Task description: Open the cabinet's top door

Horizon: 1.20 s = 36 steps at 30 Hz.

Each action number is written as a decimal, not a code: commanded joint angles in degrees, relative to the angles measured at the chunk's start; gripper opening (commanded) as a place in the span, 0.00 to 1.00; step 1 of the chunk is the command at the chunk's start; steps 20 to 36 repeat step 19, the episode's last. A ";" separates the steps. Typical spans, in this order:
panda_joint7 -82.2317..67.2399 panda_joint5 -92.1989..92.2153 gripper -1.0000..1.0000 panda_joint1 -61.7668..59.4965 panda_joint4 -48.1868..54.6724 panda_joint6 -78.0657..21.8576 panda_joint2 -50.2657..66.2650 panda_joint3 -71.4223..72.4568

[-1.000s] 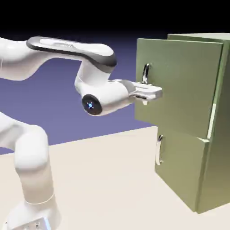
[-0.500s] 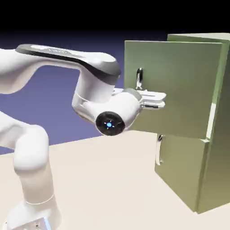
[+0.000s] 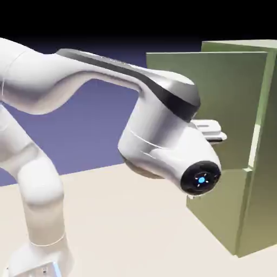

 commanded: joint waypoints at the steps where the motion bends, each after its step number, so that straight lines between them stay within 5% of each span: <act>1: -0.68 -0.09 0.00 1.50 1.58 -2.28 1.73 -2.08; 9: -7.07 2.55 0.00 11.00 10.74 -18.10 16.33 -17.15; 19: -16.96 7.75 0.00 -4.63 20.57 -37.38 36.75 -10.84; 36: -16.96 7.75 0.00 -4.63 20.57 -37.38 36.75 -10.84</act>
